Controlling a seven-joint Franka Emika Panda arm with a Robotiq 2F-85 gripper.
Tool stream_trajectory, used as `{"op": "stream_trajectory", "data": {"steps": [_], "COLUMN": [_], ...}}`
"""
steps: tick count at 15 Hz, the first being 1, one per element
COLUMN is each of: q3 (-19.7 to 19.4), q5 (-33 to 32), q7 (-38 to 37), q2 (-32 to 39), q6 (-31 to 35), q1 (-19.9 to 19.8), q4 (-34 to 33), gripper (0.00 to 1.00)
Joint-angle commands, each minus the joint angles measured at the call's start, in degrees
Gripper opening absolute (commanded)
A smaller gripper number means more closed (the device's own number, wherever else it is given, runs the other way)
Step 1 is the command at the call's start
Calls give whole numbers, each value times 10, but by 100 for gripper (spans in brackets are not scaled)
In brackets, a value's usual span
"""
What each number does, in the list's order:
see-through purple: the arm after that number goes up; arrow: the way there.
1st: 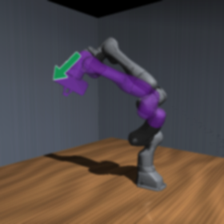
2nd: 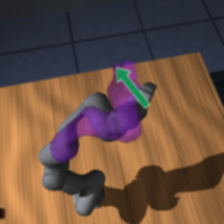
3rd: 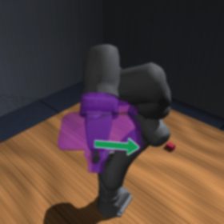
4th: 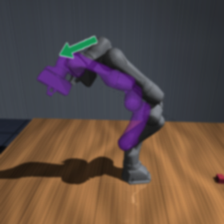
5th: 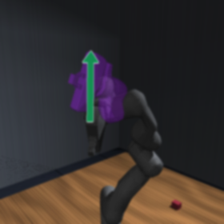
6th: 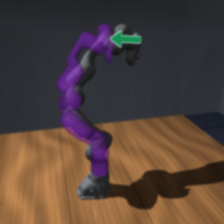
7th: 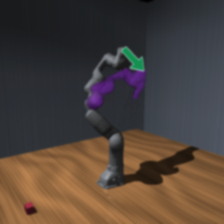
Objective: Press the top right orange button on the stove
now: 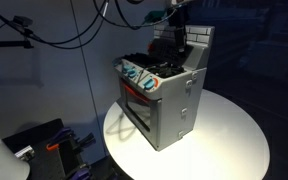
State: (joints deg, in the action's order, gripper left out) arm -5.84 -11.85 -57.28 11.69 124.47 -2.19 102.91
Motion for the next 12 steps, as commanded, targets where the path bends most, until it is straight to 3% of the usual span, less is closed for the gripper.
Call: {"op": "stream_trajectory", "data": {"steps": [1,12], "q3": [4,10], "q5": [31,66], "q7": [45,149], "q2": [-15,-56], "q6": [-40,-129], "q1": [1,1], "q4": [-4,10], "gripper": [100,100]}}
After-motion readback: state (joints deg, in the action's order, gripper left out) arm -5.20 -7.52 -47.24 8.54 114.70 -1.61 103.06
